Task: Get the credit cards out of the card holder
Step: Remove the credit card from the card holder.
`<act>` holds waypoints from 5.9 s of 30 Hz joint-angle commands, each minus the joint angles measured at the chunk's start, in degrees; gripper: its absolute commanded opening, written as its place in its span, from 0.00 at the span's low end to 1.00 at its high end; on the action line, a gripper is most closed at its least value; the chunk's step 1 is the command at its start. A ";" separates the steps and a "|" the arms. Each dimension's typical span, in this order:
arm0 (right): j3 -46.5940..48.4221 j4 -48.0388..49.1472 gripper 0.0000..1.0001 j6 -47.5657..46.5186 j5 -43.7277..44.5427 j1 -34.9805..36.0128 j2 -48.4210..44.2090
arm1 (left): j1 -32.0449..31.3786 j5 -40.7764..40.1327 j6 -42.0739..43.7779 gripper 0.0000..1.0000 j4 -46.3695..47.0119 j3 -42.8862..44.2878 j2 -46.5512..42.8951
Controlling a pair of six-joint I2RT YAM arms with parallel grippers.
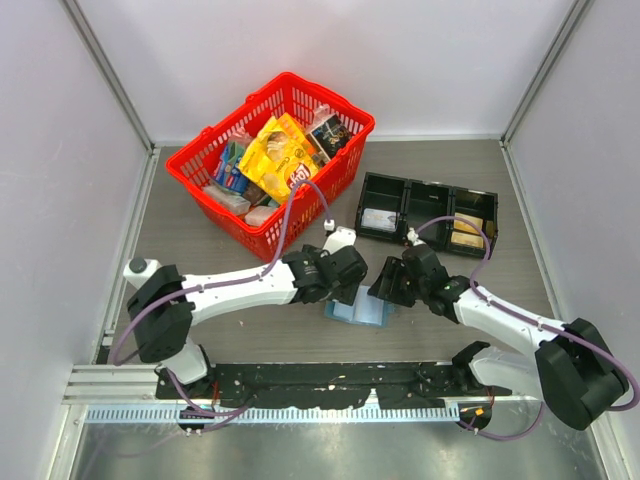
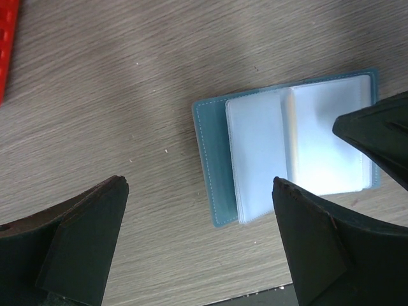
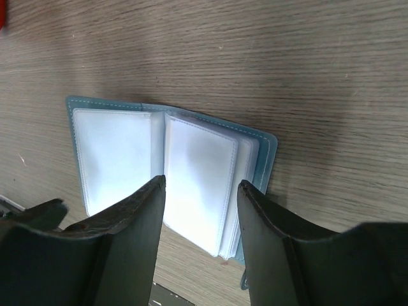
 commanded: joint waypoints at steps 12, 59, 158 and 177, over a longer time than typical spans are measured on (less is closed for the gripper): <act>-0.40 4.00 0.52 -1.23 -1.89 0.73 0.08 | -0.13 -0.02 -1.59 0.94 4.92 1.07 7.53; -1.02 8.66 0.61 -1.49 -8.73 0.73 -5.36 | 0.40 6.66 -1.77 0.03 7.90 -1.22 7.27; -14.03 43.56 0.03 3.78 -25.35 -6.21 13.79 | 7.25 19.85 -1.15 0.00 10.19 -4.99 11.40; -14.12 41.36 0.01 2.64 -25.88 -7.88 12.74 | 7.34 24.24 -2.47 0.30 15.37 -4.29 2.78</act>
